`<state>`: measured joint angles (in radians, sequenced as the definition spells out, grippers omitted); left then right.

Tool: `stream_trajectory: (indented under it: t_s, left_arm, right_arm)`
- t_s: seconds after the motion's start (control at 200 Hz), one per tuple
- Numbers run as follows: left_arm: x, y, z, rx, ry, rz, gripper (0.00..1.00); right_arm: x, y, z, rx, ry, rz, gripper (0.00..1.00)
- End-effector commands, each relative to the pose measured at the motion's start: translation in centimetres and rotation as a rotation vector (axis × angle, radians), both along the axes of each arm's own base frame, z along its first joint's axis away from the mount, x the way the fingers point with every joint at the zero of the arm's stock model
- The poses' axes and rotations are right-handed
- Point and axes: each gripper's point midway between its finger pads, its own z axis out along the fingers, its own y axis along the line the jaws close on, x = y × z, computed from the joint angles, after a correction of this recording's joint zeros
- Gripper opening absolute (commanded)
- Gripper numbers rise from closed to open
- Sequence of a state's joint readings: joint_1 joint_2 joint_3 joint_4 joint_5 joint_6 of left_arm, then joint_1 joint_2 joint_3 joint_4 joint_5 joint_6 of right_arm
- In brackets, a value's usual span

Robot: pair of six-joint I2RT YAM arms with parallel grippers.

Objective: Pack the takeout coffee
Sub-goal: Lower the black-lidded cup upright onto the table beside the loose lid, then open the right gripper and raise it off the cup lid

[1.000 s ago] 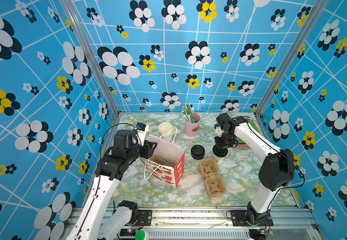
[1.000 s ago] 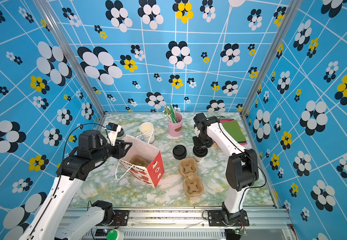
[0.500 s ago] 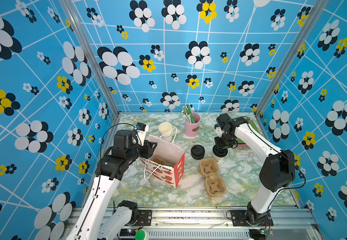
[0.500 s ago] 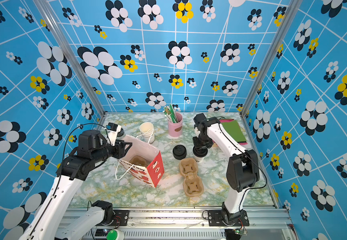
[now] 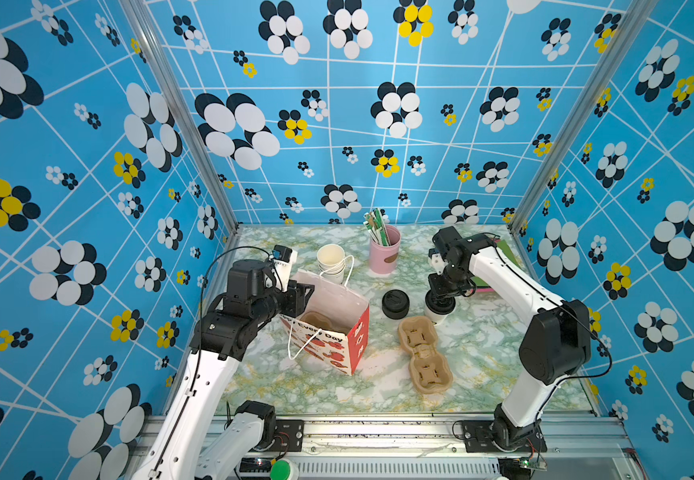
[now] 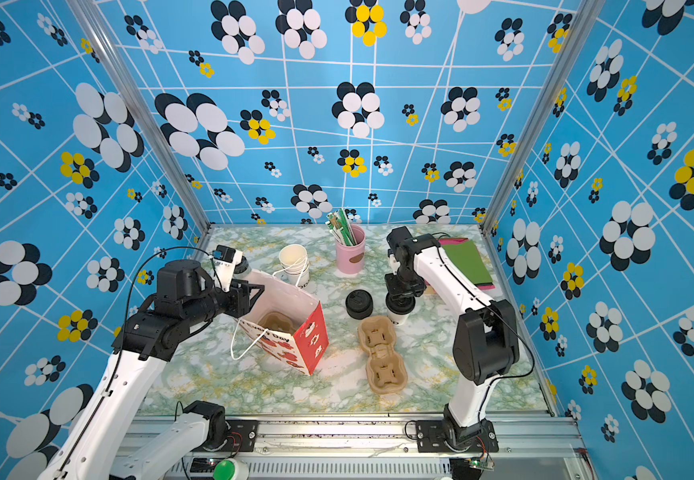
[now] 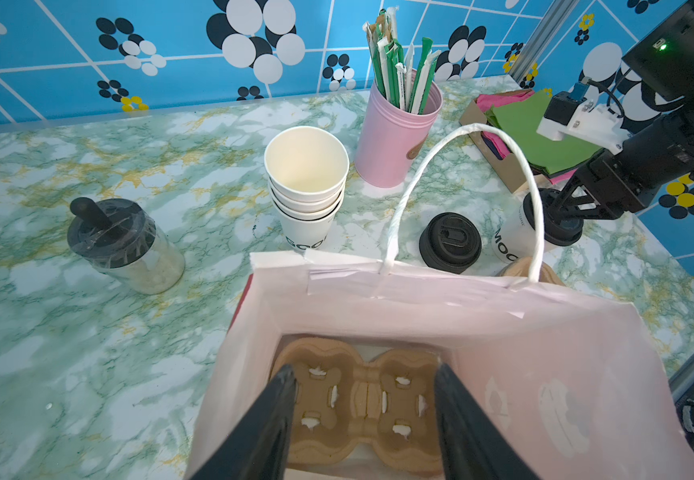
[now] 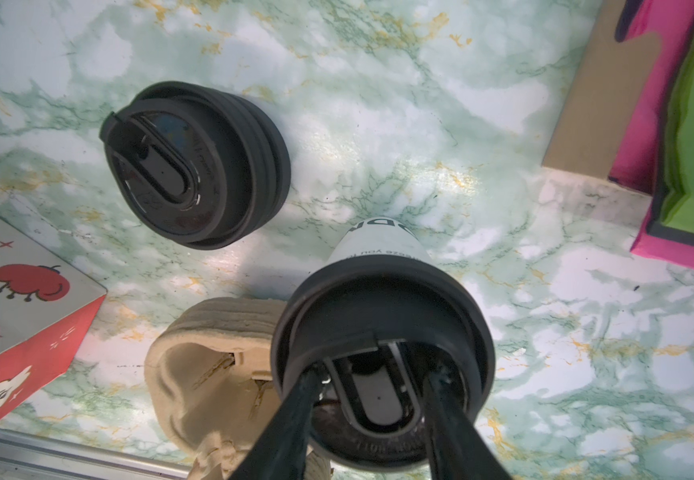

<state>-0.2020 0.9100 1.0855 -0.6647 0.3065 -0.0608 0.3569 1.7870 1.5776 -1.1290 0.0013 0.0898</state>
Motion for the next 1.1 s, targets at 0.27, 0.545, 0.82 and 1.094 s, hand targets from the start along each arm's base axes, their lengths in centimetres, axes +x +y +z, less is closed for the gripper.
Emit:
stream_trajectory:
  t_s: [0.27,0.545,0.82,1.094]
  left_arm:
    - [-0.2,0.2,0.7,-0.017,-0.029,0.005,0.55]
    - [-0.2,0.2,0.8,-0.015,-0.032,0.006,0.56]
    - [-0.2,0.2,1.4,-0.014,-0.046,0.005,0.59]
    - [-0.4,0.1,1.8,-0.019,-0.053,0.000,0.65]
  right_arm:
    - [-1.0,0.1,0.7,-0.013,0.077,0.005,0.51]
    - [-0.2,0.4,3.6,0.015,-0.011,0.019,0.60]
    - [0.4,0.1,7.0,0.080,-0.219,0.092,0.88]
    - [-1.3,-0.2,4.7,0.115,-0.322,0.284,0.99]
